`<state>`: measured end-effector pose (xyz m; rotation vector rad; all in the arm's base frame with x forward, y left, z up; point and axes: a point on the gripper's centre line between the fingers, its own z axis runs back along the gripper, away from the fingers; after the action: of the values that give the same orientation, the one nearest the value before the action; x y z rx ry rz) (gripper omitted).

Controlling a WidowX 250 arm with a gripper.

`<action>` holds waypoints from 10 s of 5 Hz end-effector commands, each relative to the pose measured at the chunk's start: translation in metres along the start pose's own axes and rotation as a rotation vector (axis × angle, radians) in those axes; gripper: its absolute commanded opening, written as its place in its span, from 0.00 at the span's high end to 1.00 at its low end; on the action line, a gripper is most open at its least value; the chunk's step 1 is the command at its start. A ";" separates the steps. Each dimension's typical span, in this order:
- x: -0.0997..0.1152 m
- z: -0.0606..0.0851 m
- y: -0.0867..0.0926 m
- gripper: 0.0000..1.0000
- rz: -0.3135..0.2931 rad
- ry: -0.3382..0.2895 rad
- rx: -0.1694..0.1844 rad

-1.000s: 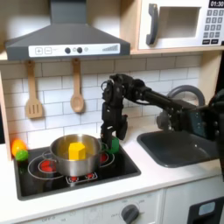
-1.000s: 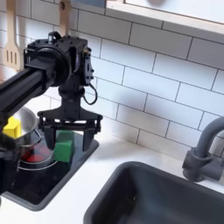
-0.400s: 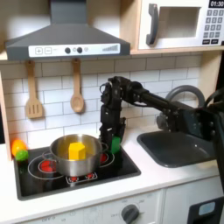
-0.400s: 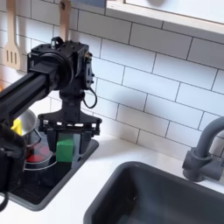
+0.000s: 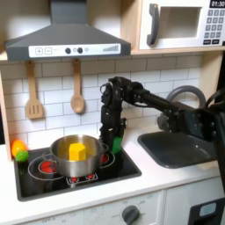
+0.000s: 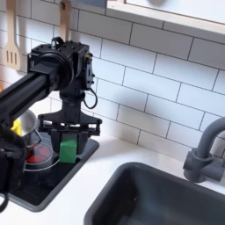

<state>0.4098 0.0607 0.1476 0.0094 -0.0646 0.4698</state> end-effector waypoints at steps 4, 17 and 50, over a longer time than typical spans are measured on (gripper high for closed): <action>-0.025 0.055 0.015 1.00 -0.113 0.030 -0.128; -0.006 0.056 0.205 1.00 0.142 0.032 -0.046; 0.006 0.042 0.151 0.00 0.061 0.033 -0.105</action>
<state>0.3440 0.1944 0.1949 -0.1099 -0.0739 0.5256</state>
